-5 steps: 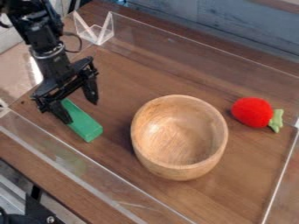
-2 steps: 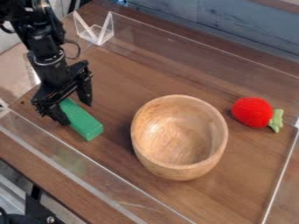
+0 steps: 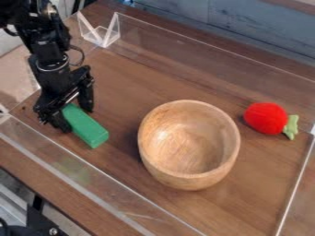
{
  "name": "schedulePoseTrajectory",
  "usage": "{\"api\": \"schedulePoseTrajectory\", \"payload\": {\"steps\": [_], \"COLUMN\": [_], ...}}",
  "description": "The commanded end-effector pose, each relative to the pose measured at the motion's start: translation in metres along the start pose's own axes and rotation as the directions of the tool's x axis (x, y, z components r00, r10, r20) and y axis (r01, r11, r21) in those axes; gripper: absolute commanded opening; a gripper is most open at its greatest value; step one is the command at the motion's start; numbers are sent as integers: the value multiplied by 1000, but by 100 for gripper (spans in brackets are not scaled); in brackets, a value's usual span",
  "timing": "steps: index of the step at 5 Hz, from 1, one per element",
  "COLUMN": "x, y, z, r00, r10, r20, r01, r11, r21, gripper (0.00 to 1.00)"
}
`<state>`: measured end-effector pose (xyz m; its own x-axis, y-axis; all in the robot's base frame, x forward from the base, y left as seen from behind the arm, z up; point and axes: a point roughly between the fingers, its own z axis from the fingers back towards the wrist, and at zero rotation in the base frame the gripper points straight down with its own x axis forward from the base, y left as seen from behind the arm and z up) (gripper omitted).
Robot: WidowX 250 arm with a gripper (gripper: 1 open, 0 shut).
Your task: Put the green block in the brown bowl
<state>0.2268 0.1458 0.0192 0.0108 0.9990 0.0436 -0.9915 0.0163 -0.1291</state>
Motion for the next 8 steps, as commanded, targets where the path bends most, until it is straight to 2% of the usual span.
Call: {"api": "schedulePoseTrajectory", "payload": {"steps": [1,4,5,6,7,8], "x": [1,2,-1,-15,-34,-65], "y": [-9,-16,-17,-21,-30,-40], "z": [7,7,8,25,52,74], "r00": [999,996,997,997,995,980], "r10": [3,34,26,-16,-78,-191], "r20": [36,77,77,78,64,53], "r01": [-3,-35,-27,17,82,196], "r11": [1000,999,1000,1000,995,975], "r21": [-19,6,7,-13,-59,-107], "gripper": [100,100,0,0,0,0]}}
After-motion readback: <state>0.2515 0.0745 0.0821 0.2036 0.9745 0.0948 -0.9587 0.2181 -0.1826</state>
